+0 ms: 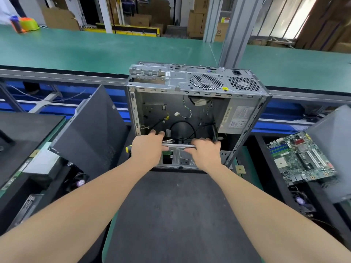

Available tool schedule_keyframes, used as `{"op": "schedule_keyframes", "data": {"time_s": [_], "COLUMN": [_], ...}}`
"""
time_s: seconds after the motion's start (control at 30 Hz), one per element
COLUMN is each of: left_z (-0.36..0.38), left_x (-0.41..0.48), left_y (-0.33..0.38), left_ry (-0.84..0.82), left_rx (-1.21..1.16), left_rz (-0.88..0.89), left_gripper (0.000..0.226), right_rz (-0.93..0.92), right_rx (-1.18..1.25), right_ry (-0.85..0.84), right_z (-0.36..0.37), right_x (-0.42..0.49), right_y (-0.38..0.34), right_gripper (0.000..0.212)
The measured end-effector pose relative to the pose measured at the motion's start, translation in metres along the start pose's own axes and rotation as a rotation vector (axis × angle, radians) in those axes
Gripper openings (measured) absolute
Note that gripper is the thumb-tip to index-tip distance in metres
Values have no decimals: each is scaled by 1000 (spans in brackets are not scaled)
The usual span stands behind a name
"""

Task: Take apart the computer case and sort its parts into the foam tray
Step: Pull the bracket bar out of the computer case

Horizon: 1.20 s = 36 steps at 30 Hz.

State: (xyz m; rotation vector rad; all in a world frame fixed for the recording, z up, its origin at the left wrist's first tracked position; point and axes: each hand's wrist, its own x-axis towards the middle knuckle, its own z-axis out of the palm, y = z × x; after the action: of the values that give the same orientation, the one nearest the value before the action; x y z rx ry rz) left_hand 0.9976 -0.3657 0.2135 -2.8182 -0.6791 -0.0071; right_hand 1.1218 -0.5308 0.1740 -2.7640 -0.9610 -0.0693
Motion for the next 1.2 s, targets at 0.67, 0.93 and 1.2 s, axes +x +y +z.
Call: {"op": "schedule_keyframes", "data": {"time_s": [0.67,0.93,1.2], "left_z": [-25,-19,-27], "left_x": [-92,-116,-140], "left_y": [-5,-10,-25], "left_ry": [312,315,315], "left_rx": [-89,-123,-125], "left_rz": [0,23,95], "left_gripper": [96,88,81], "right_rz": [5,64,82], "right_rx": [47,63,60], "right_ry": [20,60,21], "right_z": [-53,-56,-69], "right_x": [-91,-130,-154], "right_y": [-24,-41,-59], "right_gripper": [64,64,63]}}
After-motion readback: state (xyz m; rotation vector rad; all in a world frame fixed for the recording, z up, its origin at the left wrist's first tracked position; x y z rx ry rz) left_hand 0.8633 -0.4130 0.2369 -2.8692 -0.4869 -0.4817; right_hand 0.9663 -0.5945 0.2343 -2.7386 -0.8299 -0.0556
